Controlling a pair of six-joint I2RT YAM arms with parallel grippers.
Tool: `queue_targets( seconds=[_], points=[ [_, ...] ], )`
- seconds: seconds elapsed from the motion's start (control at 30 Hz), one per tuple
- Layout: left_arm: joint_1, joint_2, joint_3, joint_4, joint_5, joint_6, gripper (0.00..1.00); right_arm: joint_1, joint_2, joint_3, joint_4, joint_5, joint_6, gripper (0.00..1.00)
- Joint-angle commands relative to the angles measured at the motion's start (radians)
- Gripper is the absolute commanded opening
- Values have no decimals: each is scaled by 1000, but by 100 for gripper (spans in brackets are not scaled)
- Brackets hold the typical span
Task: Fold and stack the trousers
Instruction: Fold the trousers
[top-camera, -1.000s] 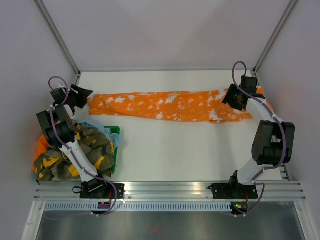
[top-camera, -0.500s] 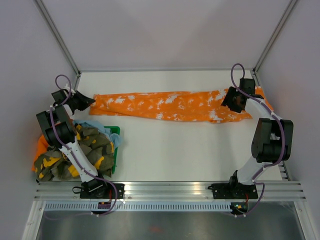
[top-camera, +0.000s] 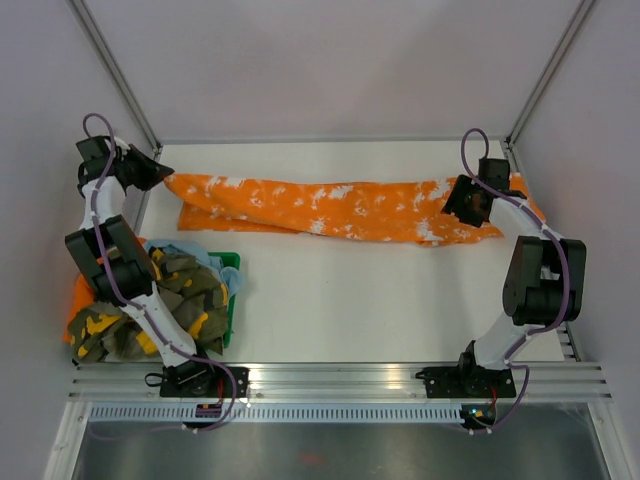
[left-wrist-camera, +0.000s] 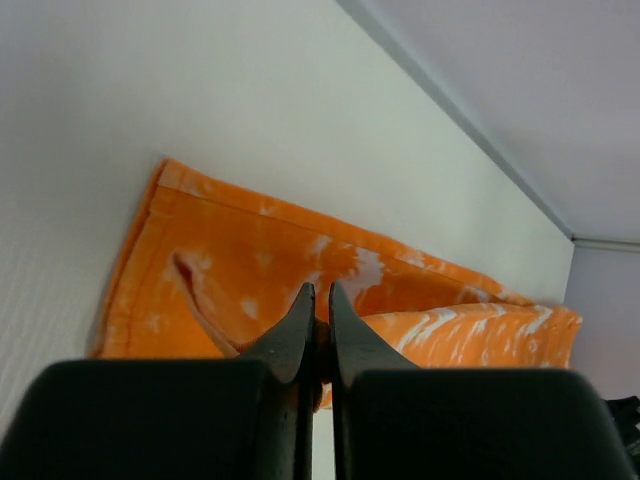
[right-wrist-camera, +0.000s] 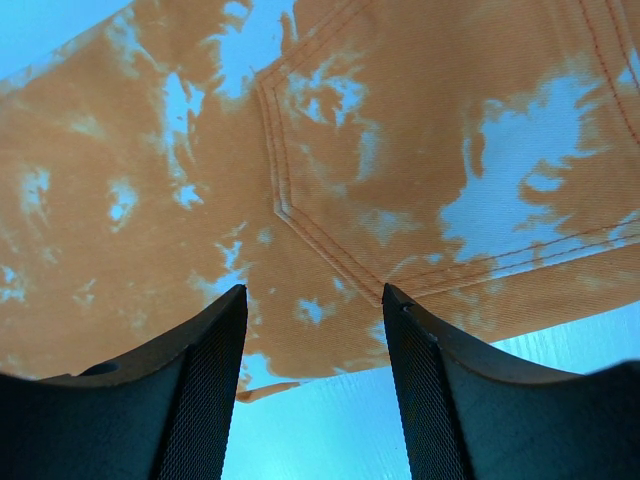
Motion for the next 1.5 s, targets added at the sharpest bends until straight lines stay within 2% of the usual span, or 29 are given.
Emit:
queue_targets(
  seconds=[0.0,0.1,0.27,0.5,0.83,1.1,1.3,1.4,1.47],
  points=[
    [4,-123,128,-276,-102,-60,2,3,-16,-17,23,-6,-8,63],
    [4,-134,159,-345,-124,-80,2,5,-15,-28,26,-11,-8,63],
    [0,-142,100,-399,-182,-80,2,5,-16,-45,49,-28,0,63],
    [-2,-38,76,-350,-305,-75,2,5,-7,-42,52,-34,1,63],
    [-13,100,46,38,-308,-43,6,19,5,-48,69,-28,15,63],
    [-14,133,-32,378,-264,-65,11,29,16,-44,89,-20,30,63],
    [-17,209,14,366,-294,-56,15,34,18,-56,127,-13,40,63],
    [-13,243,62,313,-313,-56,23,43,22,-62,170,-48,49,63],
    [-14,265,131,227,-296,-40,37,49,27,-56,204,-81,55,63]
  ],
)
